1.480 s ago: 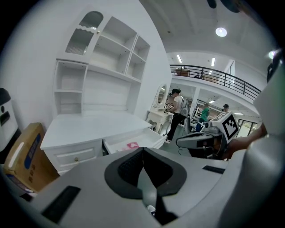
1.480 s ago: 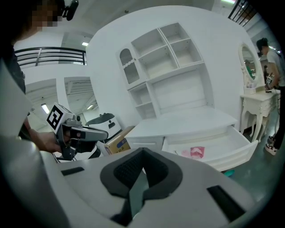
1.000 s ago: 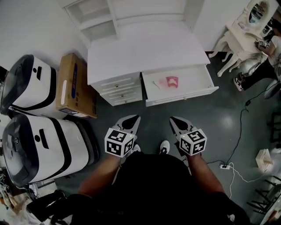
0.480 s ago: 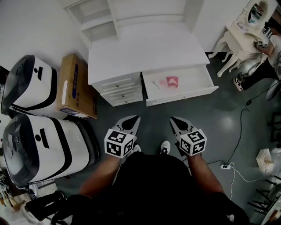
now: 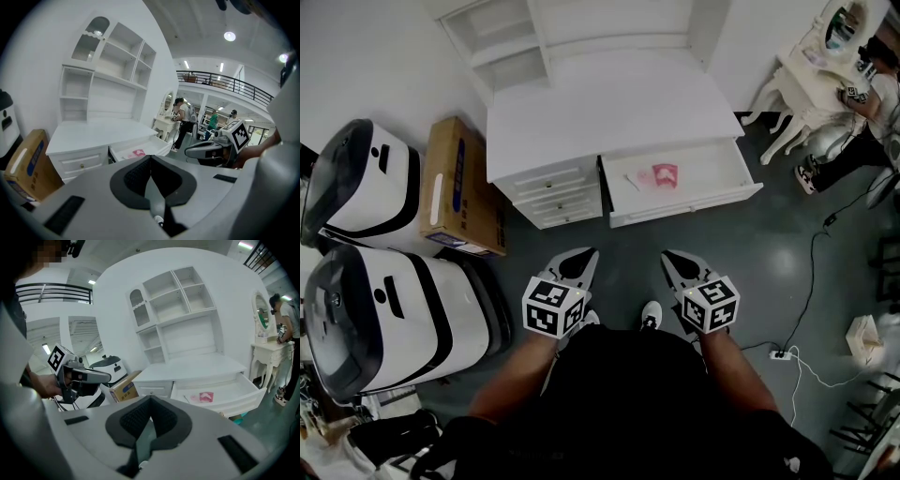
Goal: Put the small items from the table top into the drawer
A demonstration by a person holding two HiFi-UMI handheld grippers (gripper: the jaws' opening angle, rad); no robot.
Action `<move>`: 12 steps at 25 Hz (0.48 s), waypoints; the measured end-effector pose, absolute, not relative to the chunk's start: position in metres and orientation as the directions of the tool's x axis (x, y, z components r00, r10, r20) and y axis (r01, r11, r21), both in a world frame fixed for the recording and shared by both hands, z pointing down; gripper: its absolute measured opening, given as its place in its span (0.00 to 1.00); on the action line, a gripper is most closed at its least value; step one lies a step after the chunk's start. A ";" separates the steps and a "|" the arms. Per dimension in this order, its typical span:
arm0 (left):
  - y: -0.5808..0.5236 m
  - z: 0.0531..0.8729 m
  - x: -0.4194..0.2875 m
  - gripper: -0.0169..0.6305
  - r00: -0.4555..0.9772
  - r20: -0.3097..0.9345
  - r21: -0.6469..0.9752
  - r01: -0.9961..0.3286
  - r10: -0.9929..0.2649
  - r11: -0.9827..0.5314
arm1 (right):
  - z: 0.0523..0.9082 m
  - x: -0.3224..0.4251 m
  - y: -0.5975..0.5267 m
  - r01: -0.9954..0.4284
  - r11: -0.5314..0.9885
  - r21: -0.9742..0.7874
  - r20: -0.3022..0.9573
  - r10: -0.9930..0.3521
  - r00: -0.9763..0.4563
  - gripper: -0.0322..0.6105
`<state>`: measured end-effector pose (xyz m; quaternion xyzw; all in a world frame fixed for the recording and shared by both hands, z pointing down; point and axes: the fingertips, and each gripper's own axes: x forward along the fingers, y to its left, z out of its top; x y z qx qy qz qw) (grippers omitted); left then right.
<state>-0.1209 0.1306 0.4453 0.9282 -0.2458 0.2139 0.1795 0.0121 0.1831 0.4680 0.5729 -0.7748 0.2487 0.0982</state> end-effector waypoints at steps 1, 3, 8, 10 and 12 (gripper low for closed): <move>0.130 0.445 -0.122 0.04 0.788 0.484 0.229 -0.534 -0.380 -0.814 | 0.468 0.012 0.183 -0.937 0.219 -0.271 0.437 -0.839 -0.323 0.09; 0.130 0.445 -0.123 0.04 0.788 0.483 0.230 -0.534 -0.381 -0.813 | 0.468 0.012 0.183 -0.938 0.218 -0.270 0.436 -0.841 -0.321 0.09; 0.128 0.443 -0.122 0.04 0.789 0.482 0.225 -0.532 -0.381 -0.816 | 0.465 0.011 0.181 -0.937 0.221 -0.270 0.431 -0.843 -0.323 0.09; 0.128 0.442 -0.123 0.04 0.790 0.482 0.224 -0.530 -0.380 -0.818 | 0.465 0.010 0.181 -0.937 0.222 -0.269 0.430 -0.843 -0.324 0.09; 0.129 0.441 -0.124 0.04 0.791 0.481 0.221 -0.528 -0.379 -0.820 | 0.465 0.009 0.181 -0.937 0.222 -0.269 0.429 -0.843 -0.323 0.09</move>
